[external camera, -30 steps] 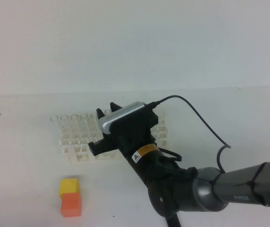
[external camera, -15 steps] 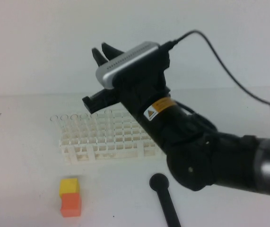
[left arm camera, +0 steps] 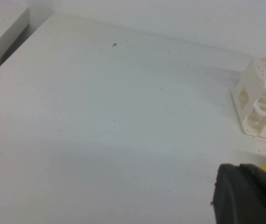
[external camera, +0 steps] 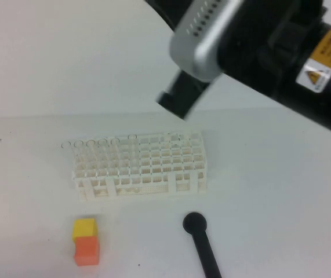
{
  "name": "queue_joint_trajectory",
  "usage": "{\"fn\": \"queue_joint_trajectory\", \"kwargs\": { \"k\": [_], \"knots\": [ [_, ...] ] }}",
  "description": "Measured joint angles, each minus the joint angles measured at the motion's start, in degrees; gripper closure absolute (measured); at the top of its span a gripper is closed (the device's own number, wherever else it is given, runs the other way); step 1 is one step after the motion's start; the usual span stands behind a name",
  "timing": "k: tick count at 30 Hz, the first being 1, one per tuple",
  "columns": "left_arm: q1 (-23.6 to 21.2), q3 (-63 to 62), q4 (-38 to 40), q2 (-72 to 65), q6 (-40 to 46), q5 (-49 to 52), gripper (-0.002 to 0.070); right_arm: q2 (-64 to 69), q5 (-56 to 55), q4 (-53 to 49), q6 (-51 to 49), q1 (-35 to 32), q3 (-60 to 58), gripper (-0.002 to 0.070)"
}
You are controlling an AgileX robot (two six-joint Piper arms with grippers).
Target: Place the test tubes
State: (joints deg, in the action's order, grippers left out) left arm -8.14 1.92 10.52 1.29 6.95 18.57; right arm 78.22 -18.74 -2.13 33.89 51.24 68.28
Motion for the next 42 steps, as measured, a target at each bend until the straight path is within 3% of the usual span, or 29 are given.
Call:
{"fn": "queue_joint_trajectory", "kwargs": {
  "k": [3,7,15,24,33,42],
  "knots": [
    [0.00,0.00,0.00,0.00,0.00,0.00,0.0676,-2.52,11.95,-1.62,0.00,-2.37,-0.26,0.0677],
    [0.00,0.00,0.00,0.00,0.00,0.00,0.0676,-6.15,19.71,-1.92,0.00,-5.67,-2.13,0.0677],
    [0.00,0.00,0.00,0.00,0.00,0.00,0.0676,-20.83,14.32,-1.92,0.00,-11.79,-18.18,0.0678],
    [0.00,0.00,0.00,0.00,0.00,0.00,0.0676,-52.46,13.60,5.14,0.00,-33.61,-46.86,0.0678],
    [0.00,0.00,0.00,0.00,0.00,0.00,0.0676,-75.42,13.71,14.42,0.00,-53.67,-62.67,0.0678],
    [0.00,0.00,0.00,0.00,0.00,0.00,0.0676,-76.10,13.84,14.80,0.00,-55.56,-66.14,0.0678]
  ]
}}
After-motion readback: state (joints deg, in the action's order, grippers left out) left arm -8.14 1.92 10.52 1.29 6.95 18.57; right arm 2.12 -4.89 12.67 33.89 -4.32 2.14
